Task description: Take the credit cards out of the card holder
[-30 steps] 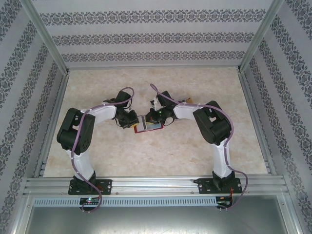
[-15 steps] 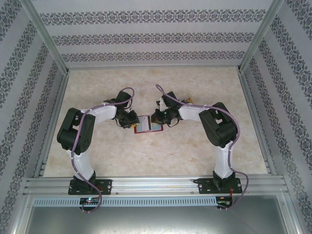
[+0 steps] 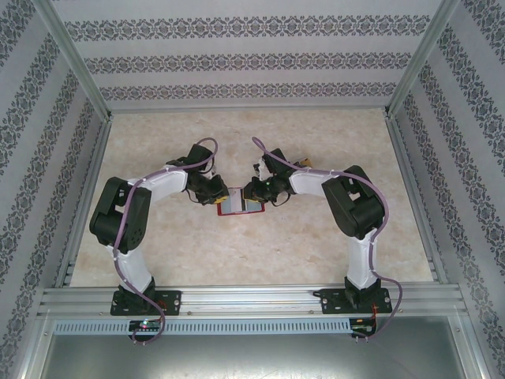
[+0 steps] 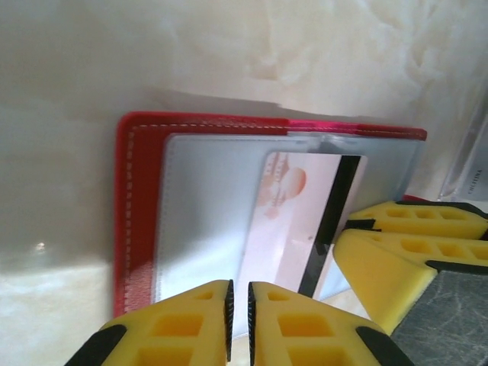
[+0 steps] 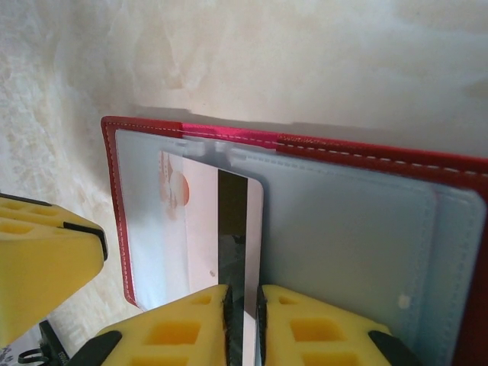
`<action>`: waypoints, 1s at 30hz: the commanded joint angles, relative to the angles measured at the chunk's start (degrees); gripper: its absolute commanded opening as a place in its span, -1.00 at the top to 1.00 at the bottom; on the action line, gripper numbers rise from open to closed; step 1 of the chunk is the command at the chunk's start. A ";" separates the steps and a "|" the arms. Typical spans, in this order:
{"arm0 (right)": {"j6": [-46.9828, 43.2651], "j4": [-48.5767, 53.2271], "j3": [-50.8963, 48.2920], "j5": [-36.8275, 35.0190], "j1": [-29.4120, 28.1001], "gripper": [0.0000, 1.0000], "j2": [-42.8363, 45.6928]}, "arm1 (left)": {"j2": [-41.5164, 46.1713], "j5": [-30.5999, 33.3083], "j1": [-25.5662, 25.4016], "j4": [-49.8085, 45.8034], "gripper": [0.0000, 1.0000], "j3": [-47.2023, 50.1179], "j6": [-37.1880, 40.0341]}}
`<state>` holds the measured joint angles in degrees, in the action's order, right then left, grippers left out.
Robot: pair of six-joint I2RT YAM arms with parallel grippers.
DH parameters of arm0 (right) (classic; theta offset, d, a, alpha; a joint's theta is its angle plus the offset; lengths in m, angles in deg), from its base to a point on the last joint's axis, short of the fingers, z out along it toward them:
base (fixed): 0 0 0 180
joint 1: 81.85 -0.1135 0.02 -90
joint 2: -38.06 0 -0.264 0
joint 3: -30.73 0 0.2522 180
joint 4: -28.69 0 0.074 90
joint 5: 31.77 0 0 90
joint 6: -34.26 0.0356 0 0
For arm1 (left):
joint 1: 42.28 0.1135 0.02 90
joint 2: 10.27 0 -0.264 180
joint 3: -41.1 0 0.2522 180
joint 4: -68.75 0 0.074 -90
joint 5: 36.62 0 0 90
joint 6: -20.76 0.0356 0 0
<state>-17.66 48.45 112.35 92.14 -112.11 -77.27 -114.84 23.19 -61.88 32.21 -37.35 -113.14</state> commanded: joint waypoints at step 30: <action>0.31 3.62 -0.36 -5.21 -0.74 1.00 5.48 | -4.07 2.07 -1.53 -1.15 0.56 -1.62 3.02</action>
<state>-15.65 49.76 113.31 90.52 -113.92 -74.58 -119.13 22.95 -63.23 33.43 -38.51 -112.46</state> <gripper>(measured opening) 0.061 0.200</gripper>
